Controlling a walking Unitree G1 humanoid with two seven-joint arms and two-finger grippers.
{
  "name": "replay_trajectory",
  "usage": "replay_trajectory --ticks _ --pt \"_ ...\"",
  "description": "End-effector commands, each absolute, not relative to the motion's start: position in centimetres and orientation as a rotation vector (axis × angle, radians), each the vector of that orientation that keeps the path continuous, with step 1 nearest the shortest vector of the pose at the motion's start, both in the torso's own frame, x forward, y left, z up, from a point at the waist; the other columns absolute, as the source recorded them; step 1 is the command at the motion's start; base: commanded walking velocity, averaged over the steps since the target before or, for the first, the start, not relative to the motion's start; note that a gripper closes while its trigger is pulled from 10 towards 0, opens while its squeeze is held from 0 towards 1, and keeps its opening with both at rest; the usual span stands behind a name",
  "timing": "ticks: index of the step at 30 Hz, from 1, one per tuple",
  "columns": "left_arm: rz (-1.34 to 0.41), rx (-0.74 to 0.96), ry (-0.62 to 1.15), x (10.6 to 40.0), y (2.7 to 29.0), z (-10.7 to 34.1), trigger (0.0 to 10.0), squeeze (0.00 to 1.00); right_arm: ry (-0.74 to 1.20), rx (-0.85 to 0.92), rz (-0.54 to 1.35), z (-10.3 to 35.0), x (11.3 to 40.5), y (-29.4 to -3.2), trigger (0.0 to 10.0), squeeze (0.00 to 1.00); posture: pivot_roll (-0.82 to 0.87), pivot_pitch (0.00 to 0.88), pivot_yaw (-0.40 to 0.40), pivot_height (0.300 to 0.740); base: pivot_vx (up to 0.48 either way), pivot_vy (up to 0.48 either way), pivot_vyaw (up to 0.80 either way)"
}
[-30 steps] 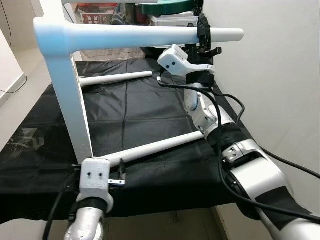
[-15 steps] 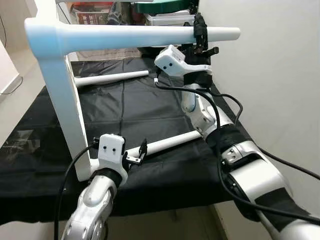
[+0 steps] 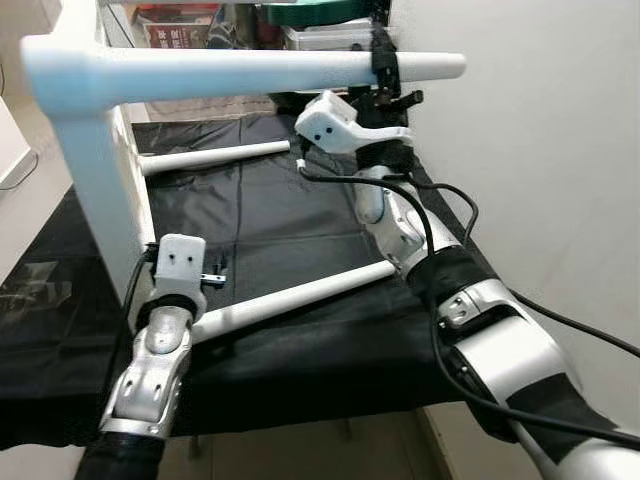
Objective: Building children table
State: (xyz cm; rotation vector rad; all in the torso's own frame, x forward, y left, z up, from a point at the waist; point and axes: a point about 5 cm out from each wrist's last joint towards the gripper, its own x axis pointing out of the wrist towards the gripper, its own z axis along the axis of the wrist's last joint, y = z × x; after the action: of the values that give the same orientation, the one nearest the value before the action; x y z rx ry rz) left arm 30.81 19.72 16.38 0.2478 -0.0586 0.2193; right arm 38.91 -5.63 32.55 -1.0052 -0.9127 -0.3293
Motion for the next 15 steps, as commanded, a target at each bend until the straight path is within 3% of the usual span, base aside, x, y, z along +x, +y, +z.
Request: replay_trajectory --ticks 1,3,8,9,12,15 --pt "0.489 0.314 0.01 28.5 27.0 16.1 10.0 0.0 -0.706 -0.953 -0.372 30.3 40.3 -8.9 0.0 0.0 0.08 0.068 0.002 0.74 0.0 0.0 0.0" --pt "0.439 0.369 0.003 27.1 29.3 16.9 10.0 0.0 -0.653 -0.957 -0.376 30.1 40.7 -9.8 0.0 0.0 0.09 0.065 0.0 0.74 0.0 0.0 0.0" --pt "0.315 0.427 -0.029 26.2 30.8 18.1 10.0 0.0 -0.61 -0.956 -0.376 29.8 40.9 -10.4 0.0 0.0 0.1 0.062 -0.002 0.74 0.0 0.0 0.0" --pt "0.038 0.542 0.0 24.7 33.3 20.5 10.0 0.0 -0.531 -0.949 -0.361 29.3 41.3 -11.1 0.0 0.0 0.13 0.056 -0.001 0.74 0.0 0.0 0.0" --pt "0.038 0.542 0.0 24.7 33.3 20.5 10.0 0.0 -0.531 -0.949 -0.361 29.3 41.3 -11.1 0.0 0.0 0.13 0.056 -0.001 0.74 0.0 0.0 0.0" --pt "-0.146 0.657 0.062 23.9 35.7 24.2 10.0 0.0 -0.459 -0.91 -0.35 28.5 41.6 -11.8 0.0 0.0 0.15 0.051 -0.004 0.74 0.0 0.0 0.0"
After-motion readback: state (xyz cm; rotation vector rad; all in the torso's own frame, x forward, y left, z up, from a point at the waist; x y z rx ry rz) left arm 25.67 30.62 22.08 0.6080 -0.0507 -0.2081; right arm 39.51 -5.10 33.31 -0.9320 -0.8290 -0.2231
